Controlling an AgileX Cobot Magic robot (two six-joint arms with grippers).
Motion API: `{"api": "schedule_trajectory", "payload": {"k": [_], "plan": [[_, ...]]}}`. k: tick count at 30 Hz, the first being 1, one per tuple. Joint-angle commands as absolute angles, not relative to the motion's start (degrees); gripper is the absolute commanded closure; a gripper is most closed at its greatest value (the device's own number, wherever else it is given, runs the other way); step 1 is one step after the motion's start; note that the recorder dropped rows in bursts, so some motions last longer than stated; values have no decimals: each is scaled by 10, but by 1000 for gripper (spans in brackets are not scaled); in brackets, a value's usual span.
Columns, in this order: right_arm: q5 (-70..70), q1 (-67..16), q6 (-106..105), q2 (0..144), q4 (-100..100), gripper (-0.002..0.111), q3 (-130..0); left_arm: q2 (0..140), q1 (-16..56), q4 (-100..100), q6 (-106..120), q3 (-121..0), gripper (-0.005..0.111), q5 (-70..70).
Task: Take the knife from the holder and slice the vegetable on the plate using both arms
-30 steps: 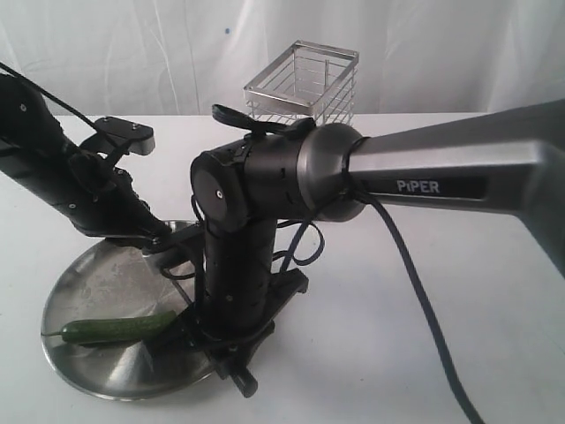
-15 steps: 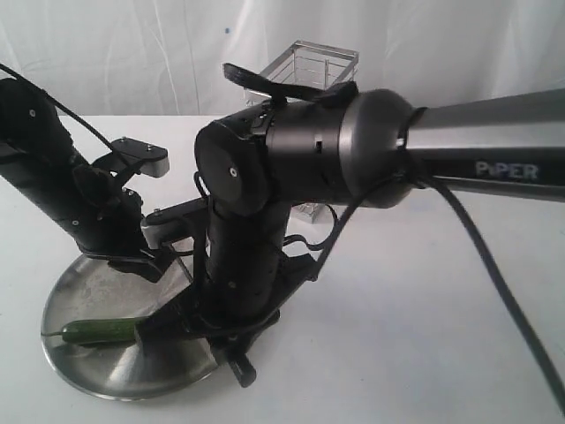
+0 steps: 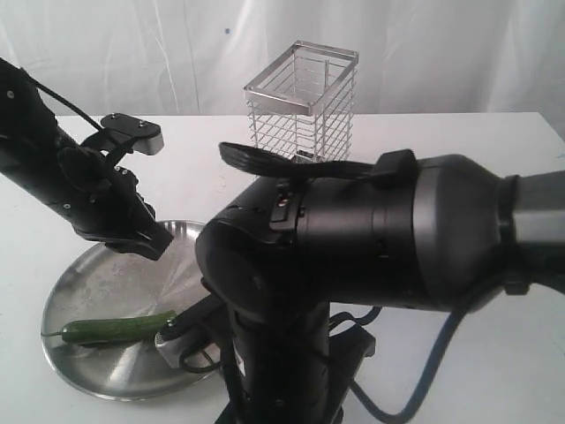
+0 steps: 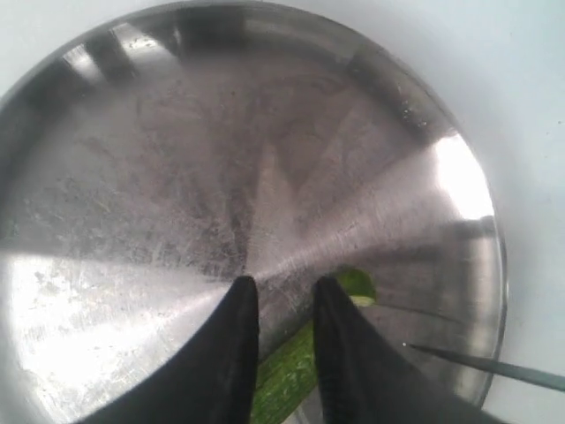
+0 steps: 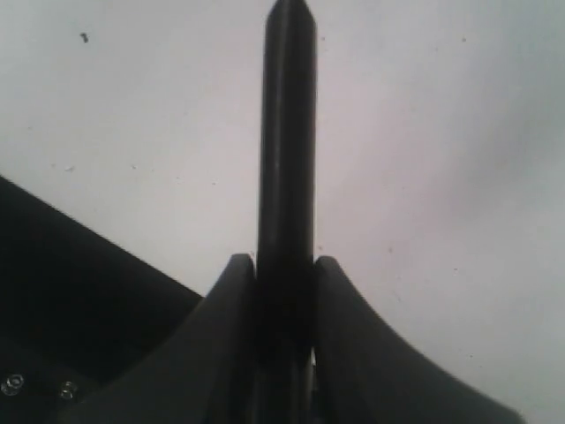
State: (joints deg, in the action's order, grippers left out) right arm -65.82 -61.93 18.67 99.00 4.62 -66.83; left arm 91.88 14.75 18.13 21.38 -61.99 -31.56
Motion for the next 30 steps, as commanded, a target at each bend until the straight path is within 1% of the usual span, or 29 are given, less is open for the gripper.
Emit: {"api": "schedule_trajectory", "payload": {"k": [1,5,11,16,30], "plan": [[-652,-628,182,991,48,108,-666,907,150,183,214,-617,78,-324],[-645,-629,156,996,80,108,-666,907,150,183,214,-617,78,-325],[-644,-629,152,1000,64,108,-666,907,150,183,212,-617,78,-324],[-682,-629,131,1041,40,108,-669,907,150,184,212,-617,78,-325],[-700,-628,136,1067,-44,108,-755,907,150,189,212,-617,78,-323]]}}
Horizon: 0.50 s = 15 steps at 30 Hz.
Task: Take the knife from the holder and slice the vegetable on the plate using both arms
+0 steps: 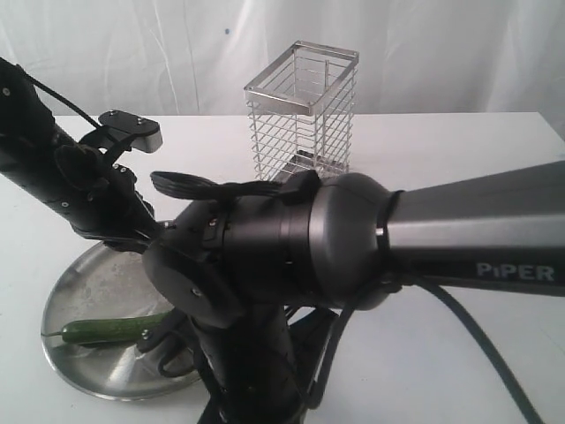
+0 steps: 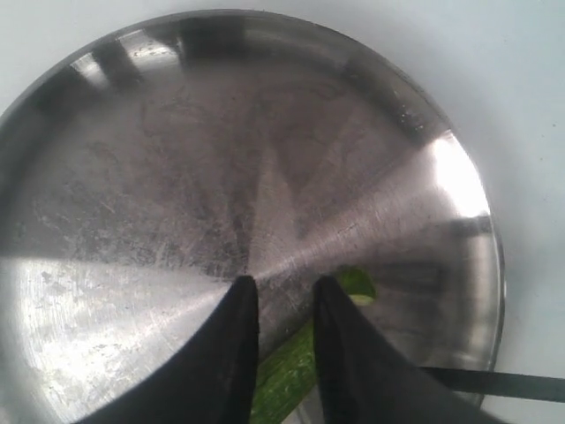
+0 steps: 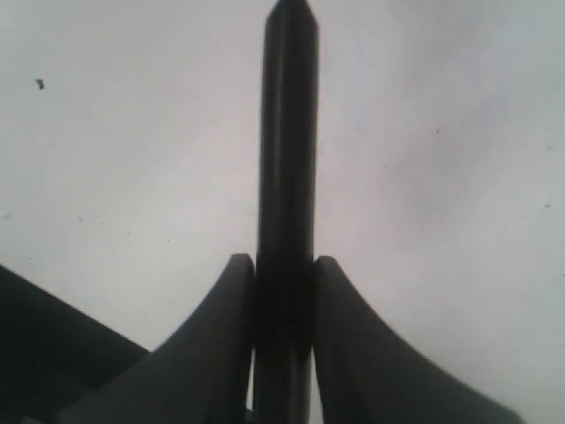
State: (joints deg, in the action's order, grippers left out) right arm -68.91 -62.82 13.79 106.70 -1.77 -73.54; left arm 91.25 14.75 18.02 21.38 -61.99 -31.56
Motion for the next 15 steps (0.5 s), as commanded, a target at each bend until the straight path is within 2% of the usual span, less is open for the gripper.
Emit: {"api": "schedule_trajectory", "payload": {"k": [1,5,11,15], "plan": [[-700,-628,138,1067,-49,108,-760,907,150,189,212,-617,78,-323],[-695,-628,164,1067,-51,108,-765,907,150,189,212,-617,78,-326],[-591,-624,224,1069,0,108,-765,907,150,189,203,-617,78,-337],[-637,-612,216,1079,4,108,-765,897,150,179,203,-617,78,-340]]}}
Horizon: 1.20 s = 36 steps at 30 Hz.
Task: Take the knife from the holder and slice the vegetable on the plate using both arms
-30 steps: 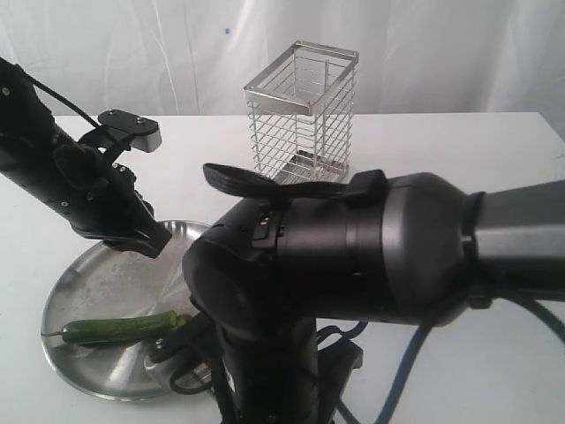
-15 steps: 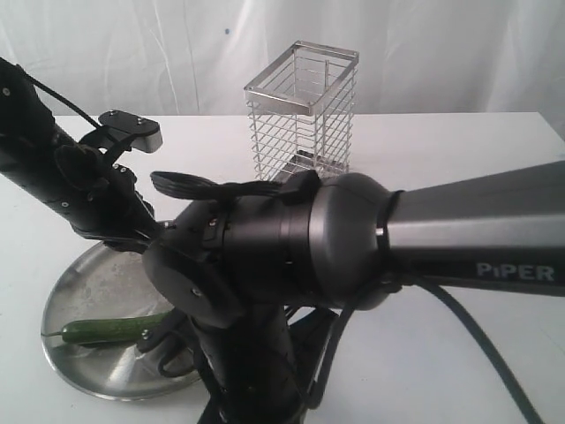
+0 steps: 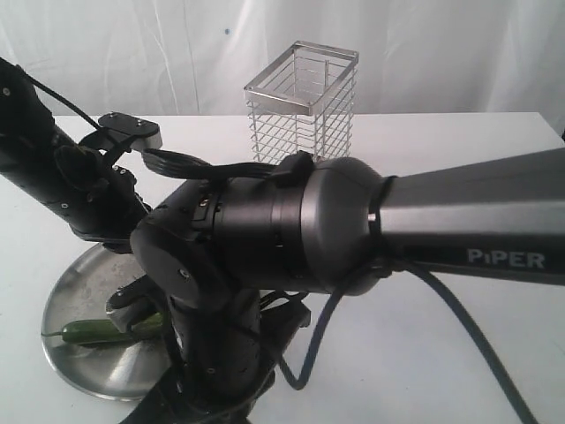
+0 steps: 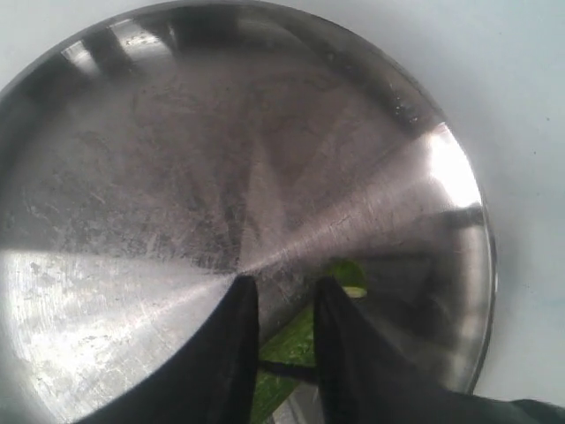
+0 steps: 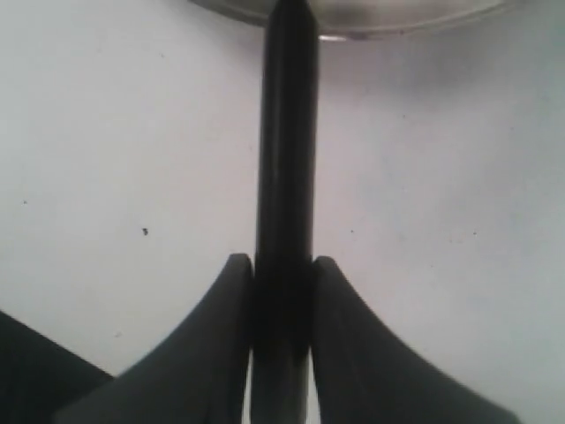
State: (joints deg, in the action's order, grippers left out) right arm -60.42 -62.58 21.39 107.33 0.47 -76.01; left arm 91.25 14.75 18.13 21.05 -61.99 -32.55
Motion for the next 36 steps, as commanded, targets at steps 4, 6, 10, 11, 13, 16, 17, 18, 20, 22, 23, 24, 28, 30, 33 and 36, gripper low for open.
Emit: {"api": "schedule_trajectory", "payload": {"k": [4,6,10,11,13,16,17,18,20,22,23,24,28,30,33,36], "plan": [[-700,-606,205,1084,-43,108,-765,864,150,136,203,-617,73,-339],[-700,-606,177,1084,-50,108,-765,845,150,93,203,-617,62,-356],[-700,-606,145,1084,-48,108,-765,821,151,75,267,-616,47,-430],[-700,-606,138,1084,-48,108,-765,819,154,75,285,-609,47,-439],[-700,-606,127,1084,-49,108,-765,819,167,85,331,-589,47,-442],[-700,-606,116,1084,-49,108,-765,829,192,81,400,-545,47,-424],[-700,-606,115,1084,-49,108,-765,834,195,73,411,-533,47,-410],[-700,-606,110,1084,-49,108,-765,835,200,56,412,-519,47,-387],[-700,-606,103,1084,-49,108,-765,835,201,38,408,-495,47,-337],[-700,-606,97,1084,-49,108,-765,835,201,31,410,-481,47,-292],[-700,-606,92,1084,-49,108,-765,835,201,25,416,-478,47,-274],[-700,-606,92,1084,-49,108,-765,835,201,18,426,-471,47,-262],[-700,-606,91,1084,-53,108,-765,840,201,4,470,-454,47,-223],[-700,-606,91,1084,-57,108,-765,854,201,4,470,-448,47,-211],[-700,-606,91,1084,-60,108,-765,879,201,10,470,-437,47,-202],[-700,-606,91,1084,-63,108,-765,903,201,15,466,-427,47,-165]]}}
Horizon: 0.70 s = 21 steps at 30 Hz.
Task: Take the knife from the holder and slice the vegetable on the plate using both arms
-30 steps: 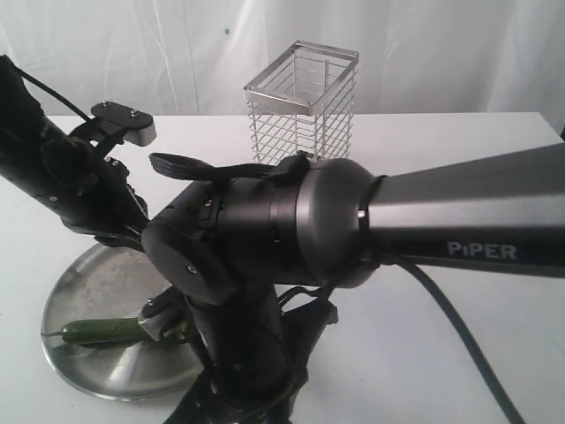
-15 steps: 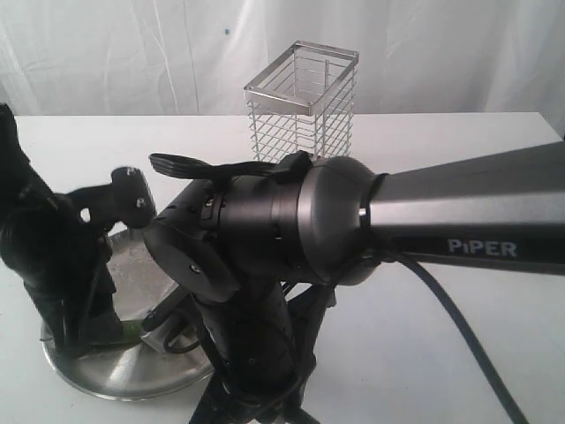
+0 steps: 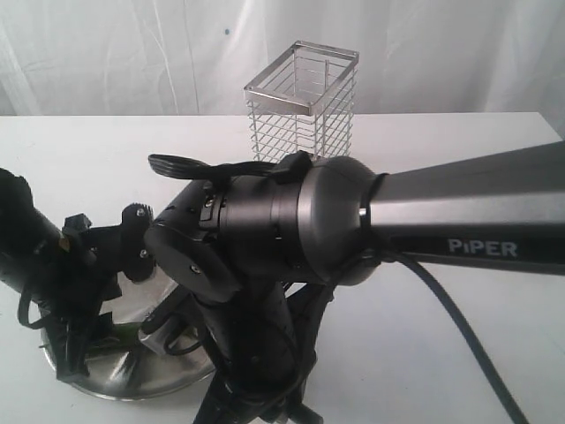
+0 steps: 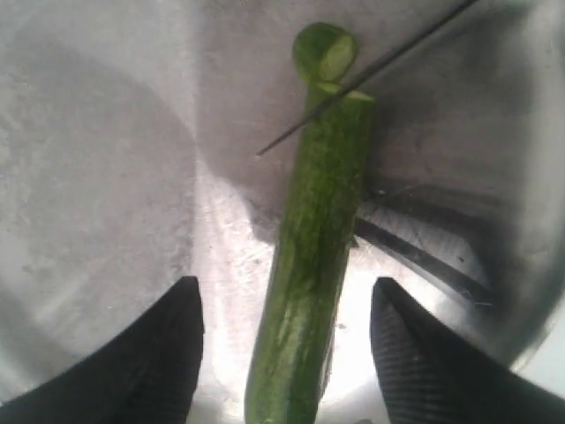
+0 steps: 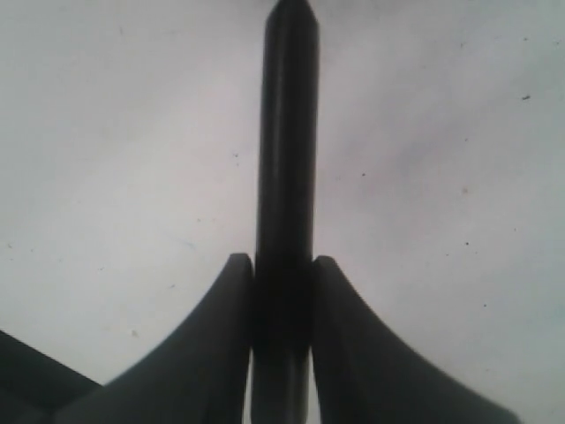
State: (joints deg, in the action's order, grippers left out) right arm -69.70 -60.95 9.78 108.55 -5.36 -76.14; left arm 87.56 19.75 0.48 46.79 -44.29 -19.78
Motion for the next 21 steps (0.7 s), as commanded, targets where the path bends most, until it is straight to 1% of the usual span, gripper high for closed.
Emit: {"api": "schedule_trajectory", "payload": {"k": [1,8,14,21], "plan": [[-700,-606,91,1084,-64,108,-765,908,201,15,463,-423,47,-151],[-700,-605,91,1082,-76,108,-765,943,201,15,459,-418,48,-109],[-700,-605,107,1061,-114,108,-736,954,201,15,434,-418,48,-102],[-700,-612,101,1059,-87,108,-715,953,201,15,420,-418,51,-103]]}}
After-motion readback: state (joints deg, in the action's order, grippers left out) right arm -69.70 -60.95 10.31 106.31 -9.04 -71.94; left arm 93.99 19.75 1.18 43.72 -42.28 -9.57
